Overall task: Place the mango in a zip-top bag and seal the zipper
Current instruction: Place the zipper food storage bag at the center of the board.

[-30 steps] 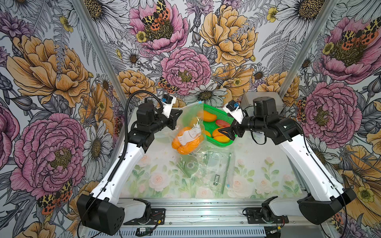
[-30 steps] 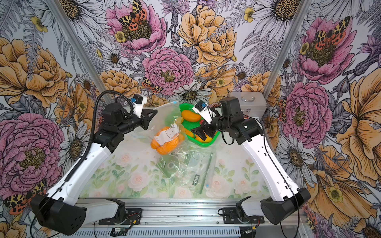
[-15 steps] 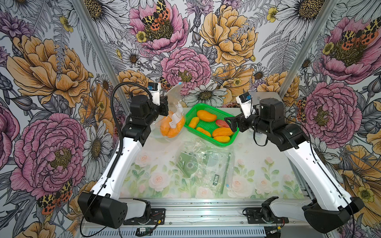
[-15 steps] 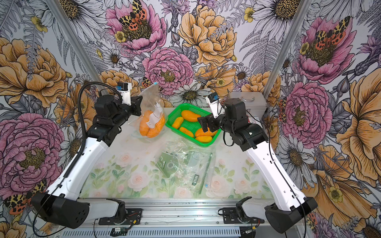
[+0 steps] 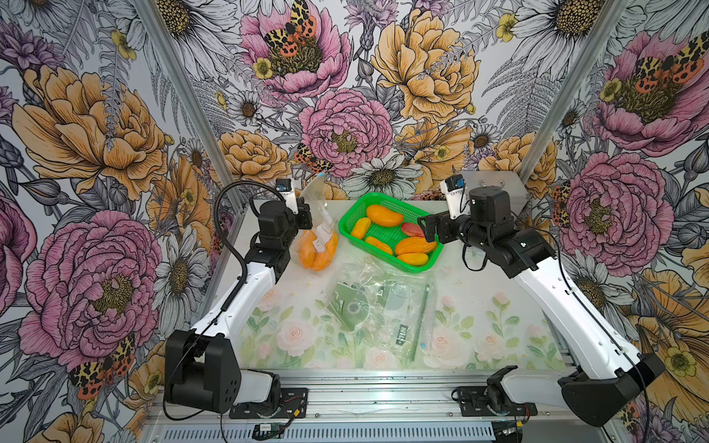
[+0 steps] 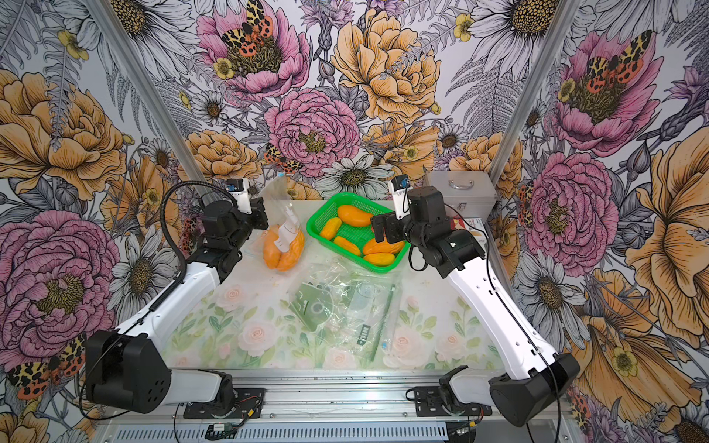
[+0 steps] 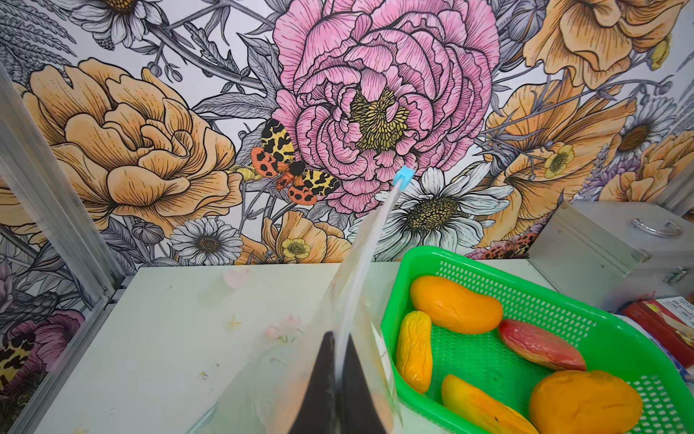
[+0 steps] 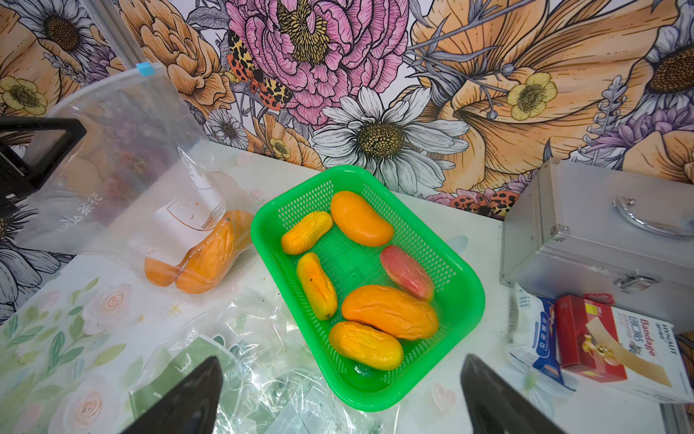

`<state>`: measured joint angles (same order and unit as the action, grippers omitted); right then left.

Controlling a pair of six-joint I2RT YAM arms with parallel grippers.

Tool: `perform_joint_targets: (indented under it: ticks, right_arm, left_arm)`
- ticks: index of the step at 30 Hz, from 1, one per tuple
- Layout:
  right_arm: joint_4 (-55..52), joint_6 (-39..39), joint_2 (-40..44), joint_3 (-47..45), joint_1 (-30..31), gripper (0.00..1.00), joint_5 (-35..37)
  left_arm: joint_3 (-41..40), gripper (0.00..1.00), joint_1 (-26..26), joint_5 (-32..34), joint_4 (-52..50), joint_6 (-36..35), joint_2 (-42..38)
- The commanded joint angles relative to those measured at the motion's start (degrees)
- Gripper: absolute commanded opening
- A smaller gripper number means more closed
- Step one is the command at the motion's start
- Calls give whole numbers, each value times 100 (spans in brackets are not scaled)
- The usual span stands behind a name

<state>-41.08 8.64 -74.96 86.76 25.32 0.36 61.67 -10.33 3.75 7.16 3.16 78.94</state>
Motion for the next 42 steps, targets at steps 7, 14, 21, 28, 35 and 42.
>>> perform_joint_targets:
  ticks: [7,14,21,28,35,42]
  right_arm:
    - [197,151,-175,-28,56,99,334]
    - [209,180,-372,40,53,99,480]
    - [231,260,-561,78,52,99,452]
    - [231,313,-531,-1,63,99,412]
    - [232,321,-450,-50,61,99,444]
    - [217,621,-413,-204,56,99,782]
  left_arm:
    - [461,0,209,633,987,129,541]
    - [996,0,210,371,1021,183,1180]
    - [1448,0,210,-5,993,583,2143]
    - [1948,4,233,-329,797,898,3074]
    - [1966,61,225,-406,776,955,2912]
    - [1563,99,224,-102,778,852,2014]
